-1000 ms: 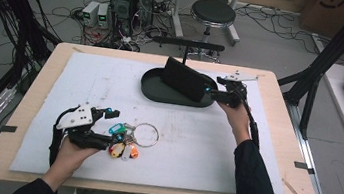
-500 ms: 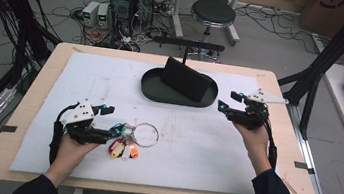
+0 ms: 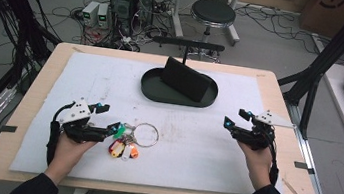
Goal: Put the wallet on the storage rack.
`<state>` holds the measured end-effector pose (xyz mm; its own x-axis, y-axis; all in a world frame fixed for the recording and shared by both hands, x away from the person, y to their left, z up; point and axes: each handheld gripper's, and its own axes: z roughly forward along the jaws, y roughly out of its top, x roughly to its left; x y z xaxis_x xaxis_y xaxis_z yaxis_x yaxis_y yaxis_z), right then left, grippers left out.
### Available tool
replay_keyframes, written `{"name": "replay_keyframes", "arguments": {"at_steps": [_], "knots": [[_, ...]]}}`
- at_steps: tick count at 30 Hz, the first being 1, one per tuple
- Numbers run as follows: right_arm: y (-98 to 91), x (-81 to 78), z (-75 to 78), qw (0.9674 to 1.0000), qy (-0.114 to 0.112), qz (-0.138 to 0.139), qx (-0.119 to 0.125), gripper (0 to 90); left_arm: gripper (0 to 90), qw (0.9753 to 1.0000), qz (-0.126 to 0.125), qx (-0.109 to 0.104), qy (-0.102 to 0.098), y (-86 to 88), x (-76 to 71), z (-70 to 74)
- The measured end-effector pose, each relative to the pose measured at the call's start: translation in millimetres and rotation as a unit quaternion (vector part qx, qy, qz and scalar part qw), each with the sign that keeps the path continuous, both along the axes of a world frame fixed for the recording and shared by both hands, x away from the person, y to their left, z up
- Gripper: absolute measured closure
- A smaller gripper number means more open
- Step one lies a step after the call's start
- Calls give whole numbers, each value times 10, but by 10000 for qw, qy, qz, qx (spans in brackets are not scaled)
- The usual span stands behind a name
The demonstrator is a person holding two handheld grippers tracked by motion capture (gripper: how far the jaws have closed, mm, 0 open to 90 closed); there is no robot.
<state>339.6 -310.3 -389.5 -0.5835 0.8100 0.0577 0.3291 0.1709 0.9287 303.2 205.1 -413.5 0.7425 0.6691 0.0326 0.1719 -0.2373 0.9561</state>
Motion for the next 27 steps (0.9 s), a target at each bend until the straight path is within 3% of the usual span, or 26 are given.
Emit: {"name": "replay_keyframes", "arguments": {"at_steps": [11, 20, 27], "knots": [[-57, -113, -72, 9997, 72, 17, -226, 296, 235, 9999, 115, -10, -5, -26, 36, 9], [-255, -125, -127, 9996, 113, -225, -146, 292, 235, 10000, 73, 10, 12, -54, 55, 2], [-269, -139, -140, 9994, 131, -242, -192, 292, 235, 10000, 40, -6, 10, -83, 71, 0]]}}
